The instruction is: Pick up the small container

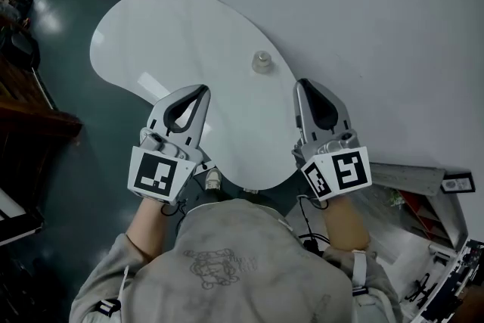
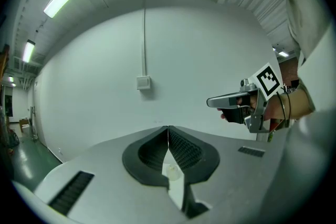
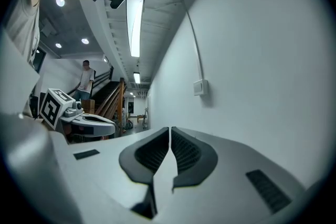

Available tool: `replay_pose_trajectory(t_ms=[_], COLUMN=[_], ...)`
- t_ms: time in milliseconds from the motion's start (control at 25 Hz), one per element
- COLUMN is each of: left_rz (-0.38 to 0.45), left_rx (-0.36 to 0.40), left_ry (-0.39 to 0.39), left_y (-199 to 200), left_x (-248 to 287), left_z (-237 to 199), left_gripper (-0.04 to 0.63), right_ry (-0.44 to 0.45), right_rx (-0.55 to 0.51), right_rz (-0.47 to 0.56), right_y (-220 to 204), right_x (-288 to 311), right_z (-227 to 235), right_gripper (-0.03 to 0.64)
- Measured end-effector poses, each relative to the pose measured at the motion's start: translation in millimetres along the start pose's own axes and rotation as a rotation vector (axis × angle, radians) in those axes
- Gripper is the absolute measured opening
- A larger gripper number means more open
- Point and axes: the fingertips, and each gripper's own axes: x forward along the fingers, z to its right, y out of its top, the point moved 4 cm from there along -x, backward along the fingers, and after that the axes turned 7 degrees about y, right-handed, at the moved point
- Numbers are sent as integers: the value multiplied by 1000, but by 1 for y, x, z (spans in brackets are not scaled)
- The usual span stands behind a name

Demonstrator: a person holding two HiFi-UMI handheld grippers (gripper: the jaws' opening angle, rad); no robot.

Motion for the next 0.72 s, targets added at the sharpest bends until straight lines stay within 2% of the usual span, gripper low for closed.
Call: replay_pose_trajectory(t_ms=[160,440,480,560,720], left_rz=[18,50,51,47,50], left_rx=[12,53,58,61,44], left_ry=[29,24,26,26,16], left_y=[7,11,9,4,-12], left_x=[20,65,71,84,108], left_z=[-10,-25,-27,-32,-40], left_gripper=[17,17,17,17,17], right_ry=[-11,11,17,23,12], right_rx=[-38,-50,-41,-24,-16], right_rz=[40,81,78,66,23], right_y=[5,10,7,-2,-28], right_x=[21,70,77,94,125], right_z=[17,54,60,72,86], right_gripper=[32,35,49,160,204])
